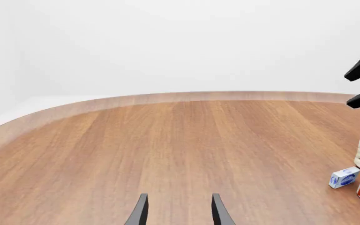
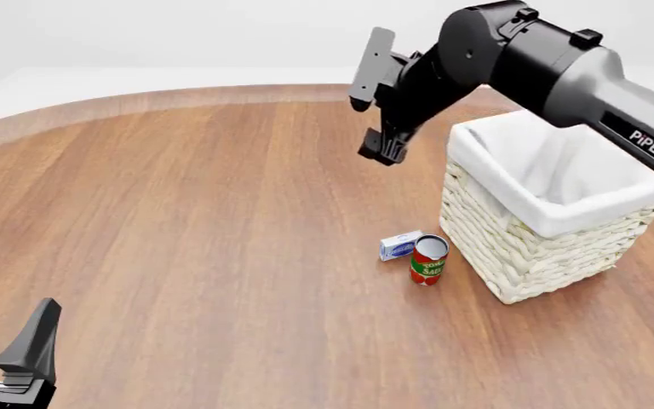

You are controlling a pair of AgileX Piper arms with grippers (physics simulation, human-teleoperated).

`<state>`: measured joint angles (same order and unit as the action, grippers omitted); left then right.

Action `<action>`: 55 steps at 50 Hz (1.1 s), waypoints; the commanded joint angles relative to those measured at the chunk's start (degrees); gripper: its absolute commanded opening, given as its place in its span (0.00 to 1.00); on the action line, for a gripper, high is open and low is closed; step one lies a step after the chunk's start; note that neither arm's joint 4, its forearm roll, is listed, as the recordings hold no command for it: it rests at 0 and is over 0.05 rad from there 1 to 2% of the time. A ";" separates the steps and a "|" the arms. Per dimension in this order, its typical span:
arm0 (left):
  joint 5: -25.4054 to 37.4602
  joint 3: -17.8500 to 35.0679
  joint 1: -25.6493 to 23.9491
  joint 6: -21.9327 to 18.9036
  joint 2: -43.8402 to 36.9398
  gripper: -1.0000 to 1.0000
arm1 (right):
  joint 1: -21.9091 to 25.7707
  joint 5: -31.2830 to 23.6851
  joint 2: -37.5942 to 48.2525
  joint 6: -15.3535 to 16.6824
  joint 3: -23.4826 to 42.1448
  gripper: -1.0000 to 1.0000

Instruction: Pick up the alphabet soup and the cream cheese box, and put them in the basket.

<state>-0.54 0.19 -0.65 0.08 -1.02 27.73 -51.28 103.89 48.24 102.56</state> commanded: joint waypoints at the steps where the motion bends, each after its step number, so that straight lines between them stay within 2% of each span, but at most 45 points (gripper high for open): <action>1: -0.01 -0.01 -0.03 0.00 0.01 1.00 | 0.80 -5.93 3.30 3.12 4.41 1.00; 3: 0.01 -0.01 -0.02 -0.01 0.04 1.00 | -0.29 -5.79 3.84 5.27 3.69 1.00; 19: 0.00 -0.01 -0.02 -0.01 0.02 1.00 | -0.14 -9.51 8.19 9.52 8.09 1.00; 21: -0.01 -0.01 -0.03 0.00 0.01 1.00 | -1.09 -9.63 8.79 11.09 8.15 1.00; 28: 0.00 -0.01 -0.04 0.00 0.03 1.00 | -1.81 -11.63 10.73 13.00 10.52 1.00; 36: 0.00 -0.01 -0.04 0.00 0.02 1.00 | -1.65 -13.94 12.84 13.63 13.43 1.00; 47: -0.01 -0.01 -0.03 0.00 0.01 1.00 | 0.78 -15.15 12.62 13.00 11.49 1.00; 55: 0.00 -0.01 -0.04 0.00 0.03 1.00 | 0.11 -15.92 12.79 14.84 10.94 1.00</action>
<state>-0.54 0.19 -0.65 0.08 -1.02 27.98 -66.58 118.64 62.56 115.45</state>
